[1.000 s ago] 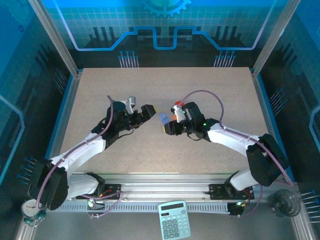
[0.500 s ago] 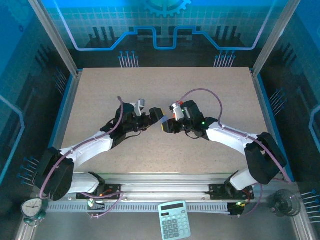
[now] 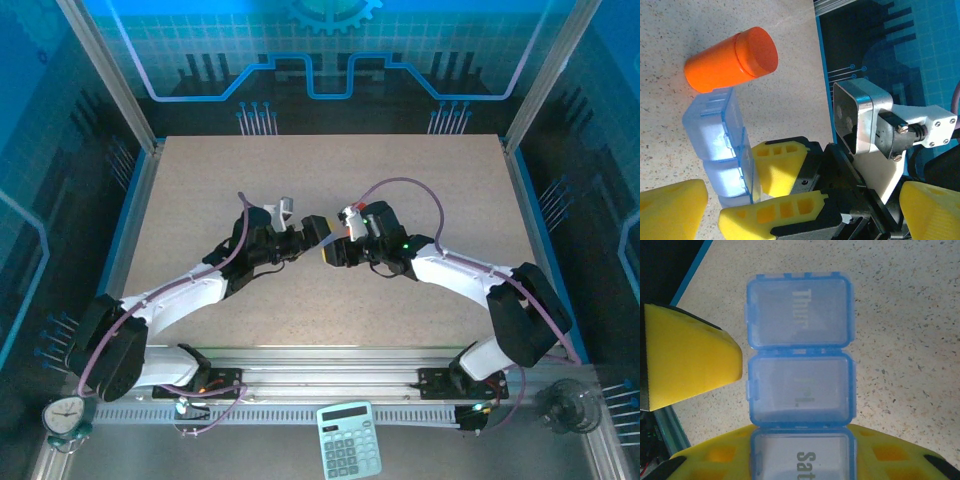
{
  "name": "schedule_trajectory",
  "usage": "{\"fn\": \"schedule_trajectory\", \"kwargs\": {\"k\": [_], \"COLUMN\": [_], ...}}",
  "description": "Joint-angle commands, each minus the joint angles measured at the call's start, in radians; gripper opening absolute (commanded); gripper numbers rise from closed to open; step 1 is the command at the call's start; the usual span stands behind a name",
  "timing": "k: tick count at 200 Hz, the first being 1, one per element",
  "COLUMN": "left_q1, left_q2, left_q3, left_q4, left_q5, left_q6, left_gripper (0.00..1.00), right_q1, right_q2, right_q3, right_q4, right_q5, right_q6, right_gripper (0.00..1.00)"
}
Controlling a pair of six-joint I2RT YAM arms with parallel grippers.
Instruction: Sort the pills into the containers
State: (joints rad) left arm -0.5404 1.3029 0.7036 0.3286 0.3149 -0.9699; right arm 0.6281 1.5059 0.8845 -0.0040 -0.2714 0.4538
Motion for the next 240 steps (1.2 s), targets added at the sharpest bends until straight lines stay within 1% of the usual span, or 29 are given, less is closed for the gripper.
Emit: {"fn": "schedule_trajectory", "kwargs": {"k": [1, 144, 158, 202, 240], "left_q1": [-0.010, -0.018, -0.022, -0.023, -0.024], "left_q2": [0.012, 0.040, 0.031, -0.035, -0.024], "left_q3": [0.041, 0.087, 0.086, 0.038, 0.029], "left_q4": [0.036, 0.030, 0.015, -0.041, -0.033], "left_q5": [-0.005, -0.017, -0.034, -0.148, -0.135], "left_q6": [-0.004, 0.006, 0.014, 0.022, 0.015], "left_gripper": [0.99, 0.99, 0.99, 0.99, 0.99], "right_q1": [0.008, 0.019, 0.019, 0.004, -0.001], "right_q2": [0.007, -0.006, -0.006, 0.002, 0.005], "right_q3": [0.001, -0.044, -0.044, -0.035, -0.021], "right_q4": [0.032, 0.032, 0.031, 0.022, 0.034], "right_q5": [-0.025, -0.025, -0.018, -0.003, -0.023], "right_q6": [0.012, 0.010, 0.010, 0.029, 0.037], "right_gripper": [0.36, 0.35, 0.35, 0.34, 0.34]}}
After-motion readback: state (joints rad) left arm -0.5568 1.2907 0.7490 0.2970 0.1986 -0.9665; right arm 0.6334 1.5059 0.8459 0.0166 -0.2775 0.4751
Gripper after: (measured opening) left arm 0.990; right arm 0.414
